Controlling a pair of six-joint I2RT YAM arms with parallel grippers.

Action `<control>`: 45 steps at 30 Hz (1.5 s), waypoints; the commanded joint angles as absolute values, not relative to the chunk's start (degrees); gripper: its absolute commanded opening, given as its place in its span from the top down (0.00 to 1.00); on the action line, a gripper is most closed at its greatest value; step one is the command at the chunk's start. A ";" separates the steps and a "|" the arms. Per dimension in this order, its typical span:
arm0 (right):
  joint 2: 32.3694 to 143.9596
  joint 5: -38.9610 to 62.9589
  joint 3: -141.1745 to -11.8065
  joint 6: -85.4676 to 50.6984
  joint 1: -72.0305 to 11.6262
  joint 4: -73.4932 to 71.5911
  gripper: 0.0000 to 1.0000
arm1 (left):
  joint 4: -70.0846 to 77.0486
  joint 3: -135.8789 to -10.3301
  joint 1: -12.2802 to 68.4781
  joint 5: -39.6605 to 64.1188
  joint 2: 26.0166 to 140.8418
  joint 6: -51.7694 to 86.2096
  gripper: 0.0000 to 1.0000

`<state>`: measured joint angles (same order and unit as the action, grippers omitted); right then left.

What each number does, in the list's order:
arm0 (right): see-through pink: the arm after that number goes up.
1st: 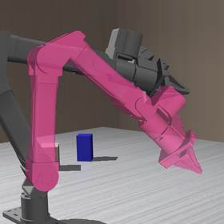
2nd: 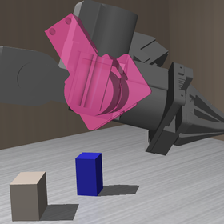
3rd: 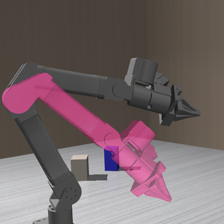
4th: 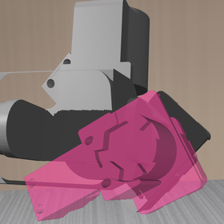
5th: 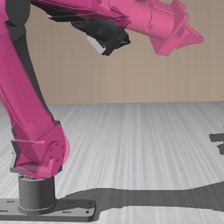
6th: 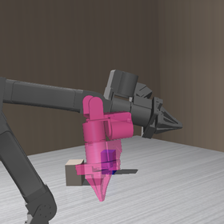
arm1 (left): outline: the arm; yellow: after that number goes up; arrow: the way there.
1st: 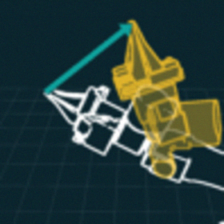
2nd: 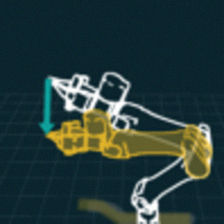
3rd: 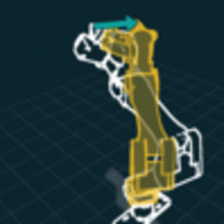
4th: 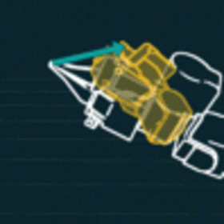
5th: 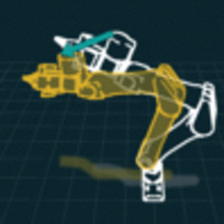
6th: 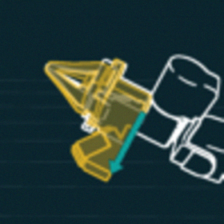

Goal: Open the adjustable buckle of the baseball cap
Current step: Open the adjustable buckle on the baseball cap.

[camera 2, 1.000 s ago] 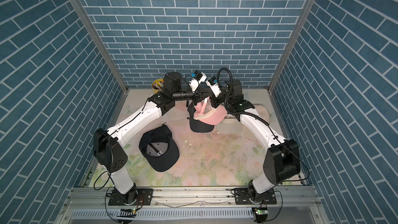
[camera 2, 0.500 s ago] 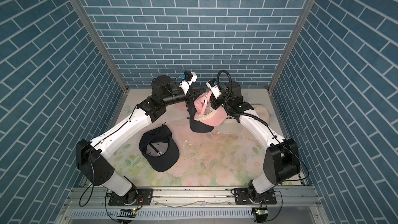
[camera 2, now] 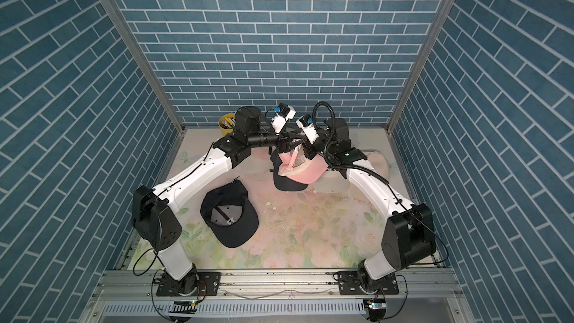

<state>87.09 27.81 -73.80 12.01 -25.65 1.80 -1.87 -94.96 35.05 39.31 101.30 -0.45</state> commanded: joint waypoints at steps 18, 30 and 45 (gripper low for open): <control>85.67 28.43 -74.11 14.26 -26.32 -0.47 1.00 | 0.00 -94.27 35.02 41.92 100.46 2.03 0.83; 89.04 21.51 -77.21 6.71 -24.87 2.70 1.00 | 5.37 -89.62 35.12 37.62 94.41 2.26 0.99; 90.61 15.04 -79.41 -5.89 -24.08 3.54 1.00 | 15.73 -80.63 34.98 29.65 86.11 2.02 1.00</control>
<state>89.45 20.67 -78.24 -0.38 -25.39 2.59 11.07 -81.49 35.07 30.48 90.08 2.13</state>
